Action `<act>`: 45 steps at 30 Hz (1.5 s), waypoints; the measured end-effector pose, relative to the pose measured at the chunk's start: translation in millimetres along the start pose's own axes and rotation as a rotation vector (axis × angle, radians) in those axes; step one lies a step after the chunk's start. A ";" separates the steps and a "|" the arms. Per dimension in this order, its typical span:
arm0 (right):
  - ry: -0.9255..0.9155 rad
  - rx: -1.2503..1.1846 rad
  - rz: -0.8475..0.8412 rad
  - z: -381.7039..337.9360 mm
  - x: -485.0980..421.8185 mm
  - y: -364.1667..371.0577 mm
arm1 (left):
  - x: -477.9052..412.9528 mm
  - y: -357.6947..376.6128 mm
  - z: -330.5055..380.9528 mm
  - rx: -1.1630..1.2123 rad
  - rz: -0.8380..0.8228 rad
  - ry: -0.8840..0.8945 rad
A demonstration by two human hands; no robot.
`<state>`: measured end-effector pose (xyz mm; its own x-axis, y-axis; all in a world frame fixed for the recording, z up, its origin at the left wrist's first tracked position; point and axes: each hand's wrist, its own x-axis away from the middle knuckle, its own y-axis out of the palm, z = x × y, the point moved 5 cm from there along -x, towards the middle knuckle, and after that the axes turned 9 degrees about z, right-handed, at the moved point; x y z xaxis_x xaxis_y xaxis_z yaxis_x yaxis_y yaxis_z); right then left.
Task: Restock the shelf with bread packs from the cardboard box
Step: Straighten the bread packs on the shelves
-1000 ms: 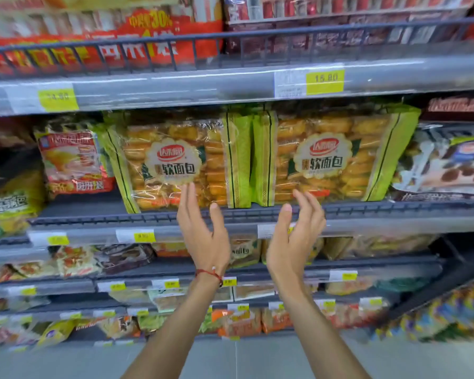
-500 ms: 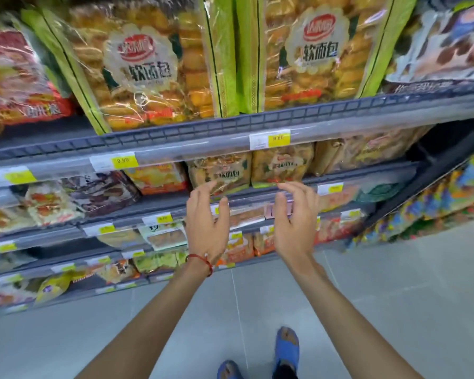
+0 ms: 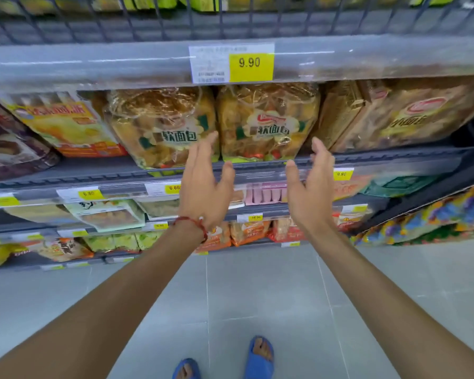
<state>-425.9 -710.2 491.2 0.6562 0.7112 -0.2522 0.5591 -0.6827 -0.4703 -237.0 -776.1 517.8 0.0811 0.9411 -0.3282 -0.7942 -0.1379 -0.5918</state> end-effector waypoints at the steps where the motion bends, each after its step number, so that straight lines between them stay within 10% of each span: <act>1: -0.002 -0.004 -0.009 7.2 -8.1 5.2 | -4.9 10.5 -1.2 -0.007 0.012 0.000; 28: 0.029 -0.170 0.120 29.8 -93.0 34.6 | -61.7 53.5 -7.9 0.010 0.491 -0.290; 45: -0.132 -0.182 0.376 11.6 -94.9 -3.8 | -60.3 23.4 16.4 -0.169 0.609 -0.096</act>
<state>-496.2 -773.2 507.1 0.7674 0.4149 -0.4887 0.3817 -0.9082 -0.1717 -270.4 -831.0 535.8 -0.4155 0.7012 -0.5794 -0.5743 -0.6962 -0.4308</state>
